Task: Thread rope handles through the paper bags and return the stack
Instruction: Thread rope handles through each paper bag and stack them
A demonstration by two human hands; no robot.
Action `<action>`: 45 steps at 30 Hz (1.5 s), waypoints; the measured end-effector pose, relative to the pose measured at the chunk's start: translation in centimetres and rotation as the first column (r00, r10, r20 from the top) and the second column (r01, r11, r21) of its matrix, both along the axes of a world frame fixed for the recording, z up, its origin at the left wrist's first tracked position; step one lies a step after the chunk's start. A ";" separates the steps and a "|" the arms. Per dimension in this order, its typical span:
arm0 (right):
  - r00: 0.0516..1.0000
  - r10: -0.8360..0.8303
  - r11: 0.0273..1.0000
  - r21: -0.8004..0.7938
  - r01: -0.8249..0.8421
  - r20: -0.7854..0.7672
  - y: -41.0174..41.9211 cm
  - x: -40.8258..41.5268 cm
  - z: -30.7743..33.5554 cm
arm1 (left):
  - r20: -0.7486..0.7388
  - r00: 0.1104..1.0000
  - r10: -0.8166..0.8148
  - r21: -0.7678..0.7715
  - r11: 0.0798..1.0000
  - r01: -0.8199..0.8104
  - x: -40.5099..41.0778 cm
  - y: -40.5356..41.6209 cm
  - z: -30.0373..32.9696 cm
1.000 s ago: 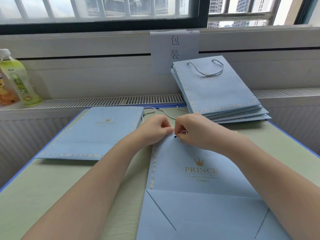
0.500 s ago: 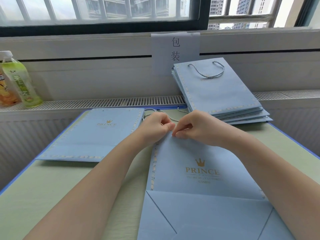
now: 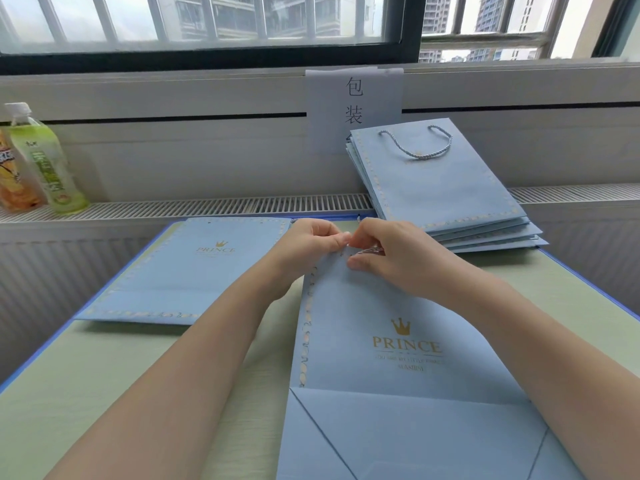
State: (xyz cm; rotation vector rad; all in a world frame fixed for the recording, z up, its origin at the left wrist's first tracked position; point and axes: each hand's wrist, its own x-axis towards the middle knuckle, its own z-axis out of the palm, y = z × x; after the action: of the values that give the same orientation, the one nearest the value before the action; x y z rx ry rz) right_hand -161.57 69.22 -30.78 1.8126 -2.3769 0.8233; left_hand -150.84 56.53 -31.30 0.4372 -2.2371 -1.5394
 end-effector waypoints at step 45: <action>1.000 -0.020 0.999 -0.042 0.021 0.005 1.3 -1.5 1.4 | 0.188 0.969 0.162 -0.211 0.970 -0.121 0.6 -1.3 1.5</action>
State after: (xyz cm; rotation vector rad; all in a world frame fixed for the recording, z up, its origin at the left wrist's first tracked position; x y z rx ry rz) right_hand -163.10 70.56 -29.36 1.7699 -2.3582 0.8695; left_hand -150.27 55.19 -29.76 0.7064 -2.4246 -1.2329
